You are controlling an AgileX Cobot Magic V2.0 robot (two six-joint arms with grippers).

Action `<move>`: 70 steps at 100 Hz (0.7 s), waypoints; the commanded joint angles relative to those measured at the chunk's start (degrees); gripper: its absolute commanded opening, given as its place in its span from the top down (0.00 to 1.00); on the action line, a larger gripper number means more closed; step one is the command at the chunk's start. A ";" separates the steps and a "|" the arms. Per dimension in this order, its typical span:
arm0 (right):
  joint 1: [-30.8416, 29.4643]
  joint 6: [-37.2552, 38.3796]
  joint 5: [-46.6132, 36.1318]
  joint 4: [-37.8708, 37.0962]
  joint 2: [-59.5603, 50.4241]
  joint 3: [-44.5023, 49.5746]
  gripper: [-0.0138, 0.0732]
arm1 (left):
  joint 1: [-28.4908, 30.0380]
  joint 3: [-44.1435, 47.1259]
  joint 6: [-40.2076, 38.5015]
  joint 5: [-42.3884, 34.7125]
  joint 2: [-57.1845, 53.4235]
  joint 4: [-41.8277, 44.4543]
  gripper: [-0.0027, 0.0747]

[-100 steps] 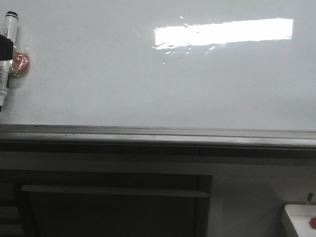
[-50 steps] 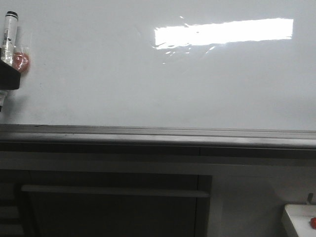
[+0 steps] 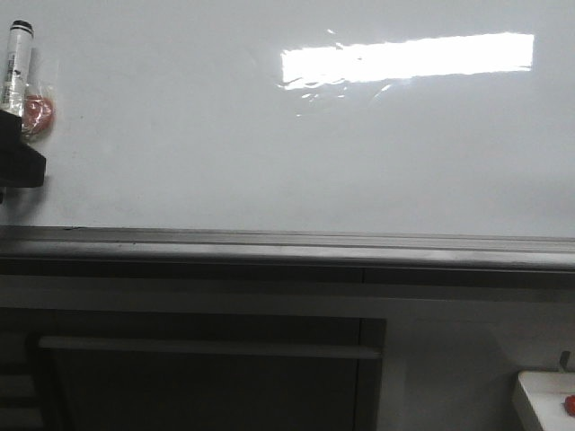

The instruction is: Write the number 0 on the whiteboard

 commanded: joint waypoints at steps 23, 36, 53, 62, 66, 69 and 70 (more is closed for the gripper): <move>0.08 -0.54 -4.22 0.31 0.91 -1.53 0.91 | -0.51 -1.78 0.13 -6.34 1.62 -0.46 0.82; 0.60 -0.91 -3.84 0.31 0.91 -1.53 0.91 | -0.51 -1.78 0.13 -5.98 1.52 -0.46 0.99; 5.51 -4.97 -2.33 2.01 0.91 -3.29 0.91 | -1.58 -1.78 0.13 -3.76 1.03 0.20 0.99; 9.52 -6.25 -0.90 2.01 1.30 -5.30 0.91 | -3.65 -1.78 0.13 -2.82 -0.53 3.10 0.99; 11.10 -6.50 -0.54 2.01 2.01 -6.34 0.91 | -4.69 -1.78 0.13 -2.43 -1.52 5.30 0.99; 12.69 -6.64 -0.25 2.01 2.60 -7.03 0.91 | -5.79 -1.78 0.13 -1.92 -2.19 8.04 0.99; 13.00 -6.64 -0.27 2.01 2.80 -7.37 0.91 | -6.02 -1.78 0.13 -1.81 -2.57 8.65 0.99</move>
